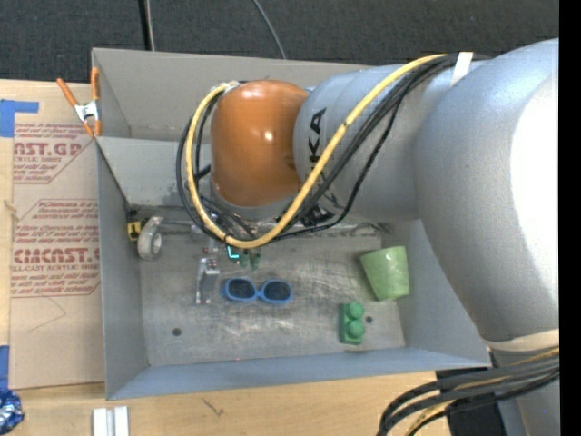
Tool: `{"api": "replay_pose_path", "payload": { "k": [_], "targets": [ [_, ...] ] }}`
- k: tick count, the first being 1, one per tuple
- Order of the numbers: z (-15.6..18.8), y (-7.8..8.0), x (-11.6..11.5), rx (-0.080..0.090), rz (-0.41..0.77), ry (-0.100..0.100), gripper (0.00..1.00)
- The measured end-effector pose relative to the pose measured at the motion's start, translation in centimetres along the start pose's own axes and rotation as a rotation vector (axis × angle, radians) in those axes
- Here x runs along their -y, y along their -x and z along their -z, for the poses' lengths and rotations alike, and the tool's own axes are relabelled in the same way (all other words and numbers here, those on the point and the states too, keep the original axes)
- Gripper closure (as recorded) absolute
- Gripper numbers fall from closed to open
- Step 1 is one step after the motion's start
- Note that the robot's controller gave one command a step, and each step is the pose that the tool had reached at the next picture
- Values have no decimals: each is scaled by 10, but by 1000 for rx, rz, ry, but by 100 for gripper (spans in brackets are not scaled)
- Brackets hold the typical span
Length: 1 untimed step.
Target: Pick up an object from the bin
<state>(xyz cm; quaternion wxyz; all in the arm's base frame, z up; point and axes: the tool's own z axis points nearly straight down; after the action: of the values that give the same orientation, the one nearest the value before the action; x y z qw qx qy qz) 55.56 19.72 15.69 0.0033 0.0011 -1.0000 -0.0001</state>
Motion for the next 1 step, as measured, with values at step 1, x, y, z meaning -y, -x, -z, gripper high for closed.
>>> {"api": "replay_pose_path", "payload": {
  "k": [1],
  "targets": [
    [-85, -5, 87, 14, 29, 6, 0]
  ]
}}
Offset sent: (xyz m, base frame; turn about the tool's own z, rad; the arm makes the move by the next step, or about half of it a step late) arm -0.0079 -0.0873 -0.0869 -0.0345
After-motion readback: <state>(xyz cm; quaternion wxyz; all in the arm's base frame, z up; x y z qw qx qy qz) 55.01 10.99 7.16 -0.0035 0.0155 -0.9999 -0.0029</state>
